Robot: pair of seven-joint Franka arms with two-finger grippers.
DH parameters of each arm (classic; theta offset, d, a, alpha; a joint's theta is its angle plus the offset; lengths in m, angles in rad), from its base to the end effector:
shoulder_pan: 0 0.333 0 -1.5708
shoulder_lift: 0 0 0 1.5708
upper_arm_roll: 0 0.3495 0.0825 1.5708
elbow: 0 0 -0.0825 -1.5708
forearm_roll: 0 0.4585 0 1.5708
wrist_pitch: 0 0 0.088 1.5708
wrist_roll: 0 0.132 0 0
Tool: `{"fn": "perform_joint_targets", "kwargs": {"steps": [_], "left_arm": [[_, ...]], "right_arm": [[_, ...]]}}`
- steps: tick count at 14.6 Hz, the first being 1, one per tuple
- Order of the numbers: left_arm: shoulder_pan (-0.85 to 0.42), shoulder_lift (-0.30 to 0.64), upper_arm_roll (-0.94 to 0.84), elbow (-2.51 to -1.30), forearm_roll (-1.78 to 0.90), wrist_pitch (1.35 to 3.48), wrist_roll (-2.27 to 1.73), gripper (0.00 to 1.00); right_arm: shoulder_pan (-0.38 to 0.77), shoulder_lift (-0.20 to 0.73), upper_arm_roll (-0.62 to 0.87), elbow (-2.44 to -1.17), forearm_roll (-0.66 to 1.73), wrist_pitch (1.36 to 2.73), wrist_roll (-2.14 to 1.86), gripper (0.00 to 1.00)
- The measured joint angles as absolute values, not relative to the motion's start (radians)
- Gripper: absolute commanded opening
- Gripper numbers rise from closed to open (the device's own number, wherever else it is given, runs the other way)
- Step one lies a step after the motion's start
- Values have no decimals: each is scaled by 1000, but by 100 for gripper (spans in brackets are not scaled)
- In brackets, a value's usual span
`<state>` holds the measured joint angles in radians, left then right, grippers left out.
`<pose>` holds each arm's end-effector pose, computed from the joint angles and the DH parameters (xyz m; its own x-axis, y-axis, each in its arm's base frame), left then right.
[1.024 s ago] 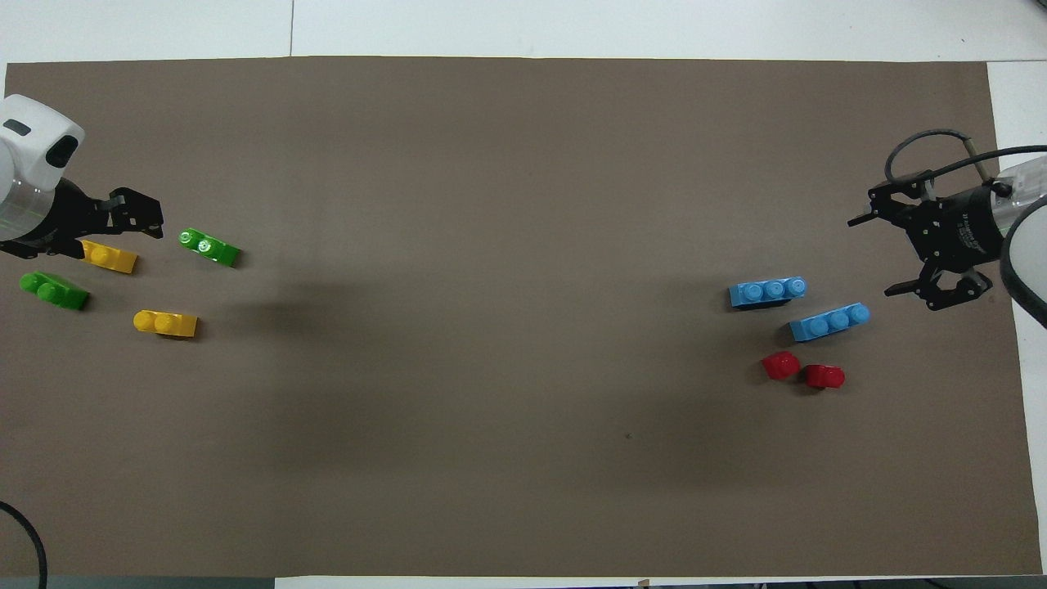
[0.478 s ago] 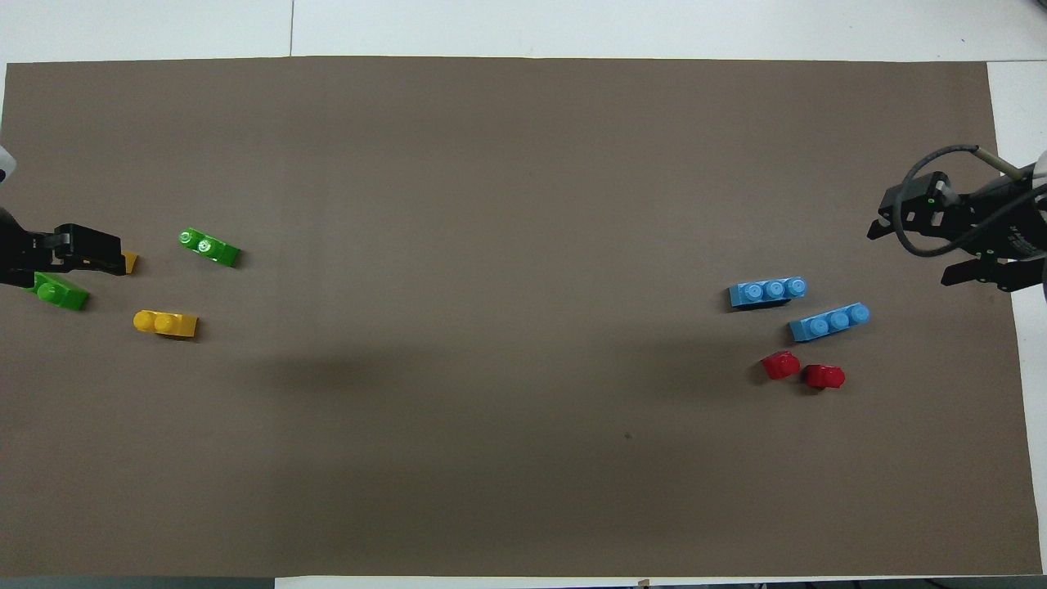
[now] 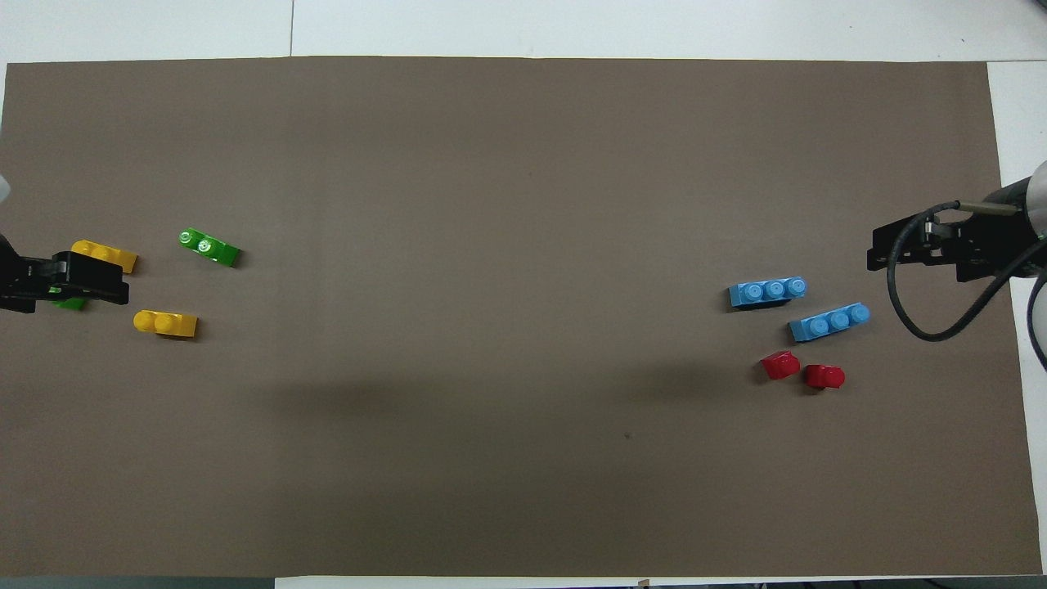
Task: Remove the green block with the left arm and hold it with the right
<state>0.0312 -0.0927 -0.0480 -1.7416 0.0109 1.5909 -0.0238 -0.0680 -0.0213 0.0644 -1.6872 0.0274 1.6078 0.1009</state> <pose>0.5935 -0.0096 0.5982 0.9983 0.0073 -0.0577 0.0063 -0.9998 -0.0167 0.6195 0.0016 0.5859 0.9926 -0.1054 -0.0604 -0.1067 -0.9941 -0.0199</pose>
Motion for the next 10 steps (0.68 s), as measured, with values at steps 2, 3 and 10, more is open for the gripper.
{"fn": "perform_joint_targets", "kwargs": {"steps": [2, 3, 10], "left_arm": [[31, -98, -53, -1742, 11, 1591, -17, 100], [31, -98, -53, -1742, 11, 1591, -1, 100], [31, -98, -53, -1740, -1, 1591, 47, 100]], "right_arm": [[-72, -21, 61, -1687, 13, 1608, 58, 100], [-72, -21, 59, -1687, 13, 1608, 51, 100], [-72, -21, 58, -1687, 13, 1608, 50, 100]]}}
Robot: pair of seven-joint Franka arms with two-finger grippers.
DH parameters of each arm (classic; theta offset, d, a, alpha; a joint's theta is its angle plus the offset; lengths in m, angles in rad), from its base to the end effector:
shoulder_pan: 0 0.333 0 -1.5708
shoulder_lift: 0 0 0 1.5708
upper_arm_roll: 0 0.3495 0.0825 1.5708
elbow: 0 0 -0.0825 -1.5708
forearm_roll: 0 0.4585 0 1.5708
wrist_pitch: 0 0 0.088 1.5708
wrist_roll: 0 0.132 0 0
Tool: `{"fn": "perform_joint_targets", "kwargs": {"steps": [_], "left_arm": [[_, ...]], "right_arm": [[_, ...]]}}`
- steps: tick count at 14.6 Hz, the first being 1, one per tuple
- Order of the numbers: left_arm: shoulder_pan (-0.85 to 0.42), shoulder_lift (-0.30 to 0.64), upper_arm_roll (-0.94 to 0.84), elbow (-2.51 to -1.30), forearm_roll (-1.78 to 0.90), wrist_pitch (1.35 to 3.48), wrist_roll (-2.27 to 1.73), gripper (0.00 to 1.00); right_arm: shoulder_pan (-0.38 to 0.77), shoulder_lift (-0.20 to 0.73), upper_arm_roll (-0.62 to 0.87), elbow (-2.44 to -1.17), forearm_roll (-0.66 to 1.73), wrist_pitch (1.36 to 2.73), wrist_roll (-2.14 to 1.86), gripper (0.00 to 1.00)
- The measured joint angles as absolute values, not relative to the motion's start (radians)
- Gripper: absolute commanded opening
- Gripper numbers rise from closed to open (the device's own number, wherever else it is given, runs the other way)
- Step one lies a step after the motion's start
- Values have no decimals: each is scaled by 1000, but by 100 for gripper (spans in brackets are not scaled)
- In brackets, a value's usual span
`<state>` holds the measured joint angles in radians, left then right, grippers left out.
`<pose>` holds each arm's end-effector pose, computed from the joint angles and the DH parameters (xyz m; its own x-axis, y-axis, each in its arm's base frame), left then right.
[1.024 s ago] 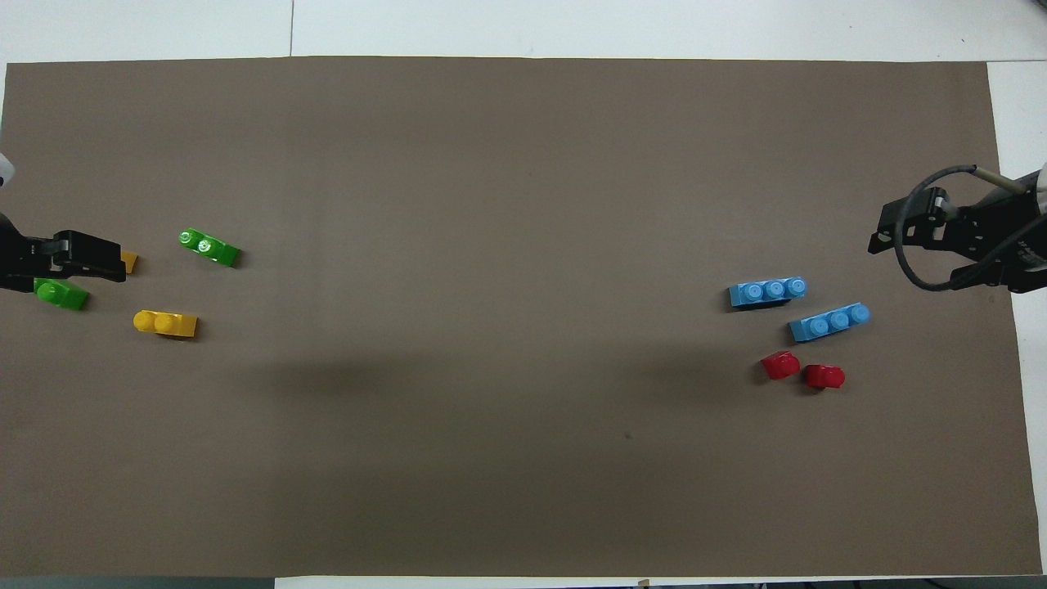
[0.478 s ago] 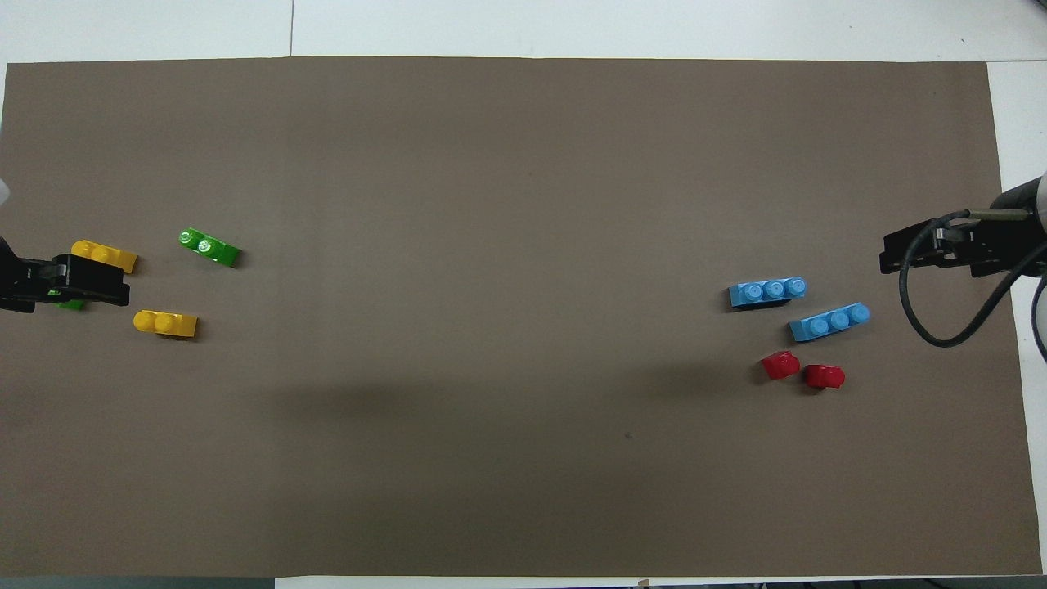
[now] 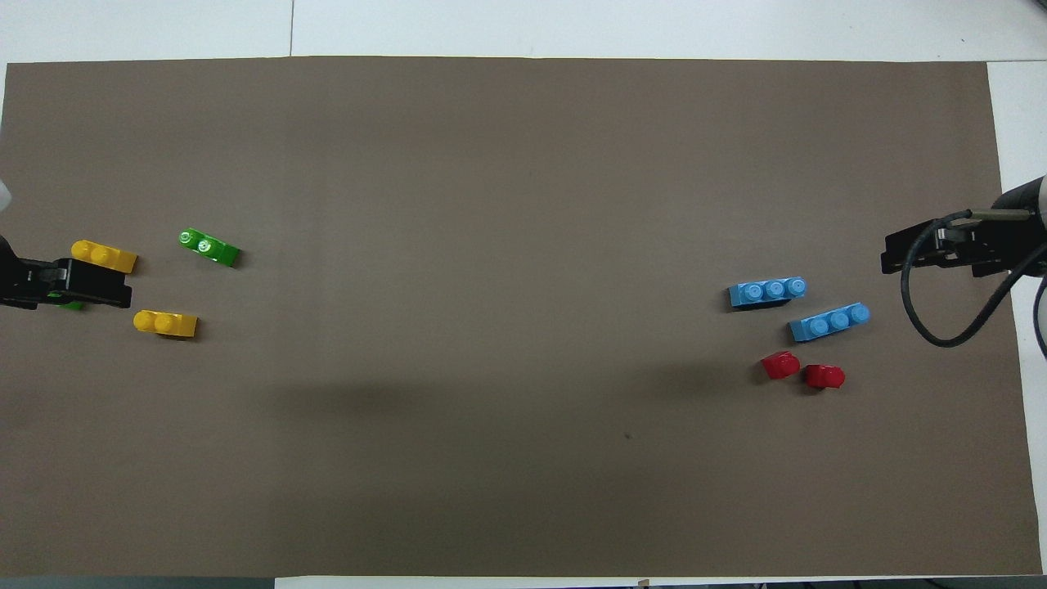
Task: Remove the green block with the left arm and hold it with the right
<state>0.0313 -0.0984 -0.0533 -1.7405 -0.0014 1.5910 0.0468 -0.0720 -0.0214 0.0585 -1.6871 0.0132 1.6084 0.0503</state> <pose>0.5920 -0.0145 0.6021 0.9964 -0.0682 -0.0513 -0.0683 -0.9977 -0.0014 0.6195 -0.0064 0.5860 0.9963 -0.0643 -0.0578 -0.0649 -0.9978 -0.0090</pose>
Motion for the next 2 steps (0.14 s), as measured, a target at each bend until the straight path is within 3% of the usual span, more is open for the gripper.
{"fn": "perform_joint_targets", "kwargs": {"steps": [2], "left_arm": [[31, -98, -53, -1740, -3, 1591, 47, 100]], "right_arm": [[-72, -21, 58, -1687, 13, 1608, 50, 100]]}}
